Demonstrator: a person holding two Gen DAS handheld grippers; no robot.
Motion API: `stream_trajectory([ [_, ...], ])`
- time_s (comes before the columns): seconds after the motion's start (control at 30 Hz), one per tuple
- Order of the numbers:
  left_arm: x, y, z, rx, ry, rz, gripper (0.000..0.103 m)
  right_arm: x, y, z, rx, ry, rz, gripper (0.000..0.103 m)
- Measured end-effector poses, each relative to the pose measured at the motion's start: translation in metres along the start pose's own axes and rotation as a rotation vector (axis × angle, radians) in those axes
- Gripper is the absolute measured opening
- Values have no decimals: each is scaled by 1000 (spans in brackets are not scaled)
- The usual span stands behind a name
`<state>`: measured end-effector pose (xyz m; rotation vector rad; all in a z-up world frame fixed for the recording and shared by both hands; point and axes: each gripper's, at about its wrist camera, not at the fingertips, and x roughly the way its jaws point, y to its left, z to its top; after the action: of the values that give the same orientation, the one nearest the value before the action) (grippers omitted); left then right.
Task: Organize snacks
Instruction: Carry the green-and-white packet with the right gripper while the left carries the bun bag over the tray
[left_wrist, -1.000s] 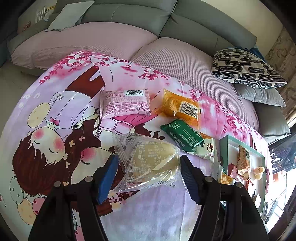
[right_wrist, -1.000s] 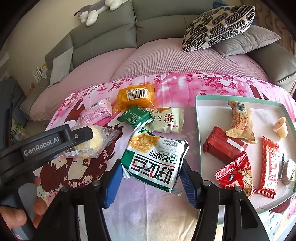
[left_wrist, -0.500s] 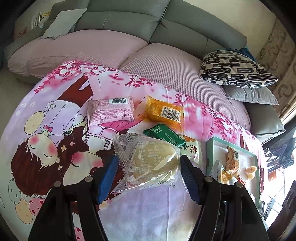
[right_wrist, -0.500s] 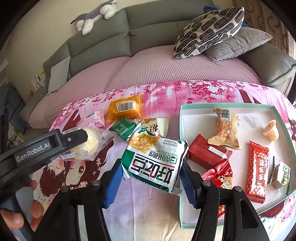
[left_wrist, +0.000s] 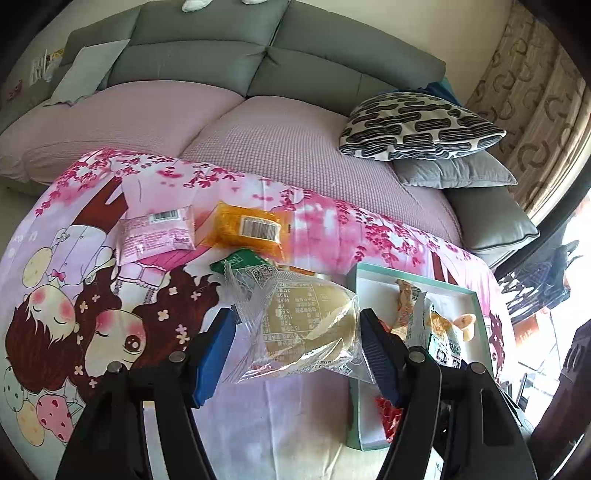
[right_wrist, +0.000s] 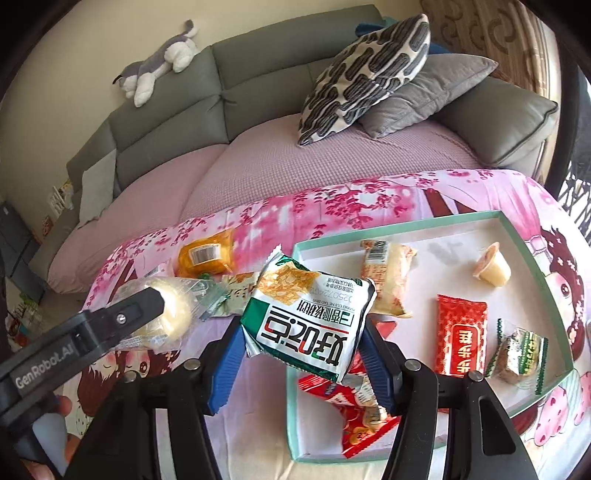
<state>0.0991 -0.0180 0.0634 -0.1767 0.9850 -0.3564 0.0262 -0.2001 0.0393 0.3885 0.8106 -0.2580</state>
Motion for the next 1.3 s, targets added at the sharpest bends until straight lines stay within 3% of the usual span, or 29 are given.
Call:
stream_trajectory([
  [0.47, 15, -59, 7, 110, -23, -72, 70, -12, -96, 24, 174, -88, -140, 63],
  [0.67, 38, -68, 14, 109, -34, -74, 70, 7, -106, 25, 168, -71, -140, 63],
  [1.0, 91, -88, 6, 124, 25, -96, 70, 44, -111, 22, 144, -51, -130, 63],
  [1.3, 112, -101, 7, 166, 6, -96, 70, 58, -117, 19, 136, -17, -148, 63],
])
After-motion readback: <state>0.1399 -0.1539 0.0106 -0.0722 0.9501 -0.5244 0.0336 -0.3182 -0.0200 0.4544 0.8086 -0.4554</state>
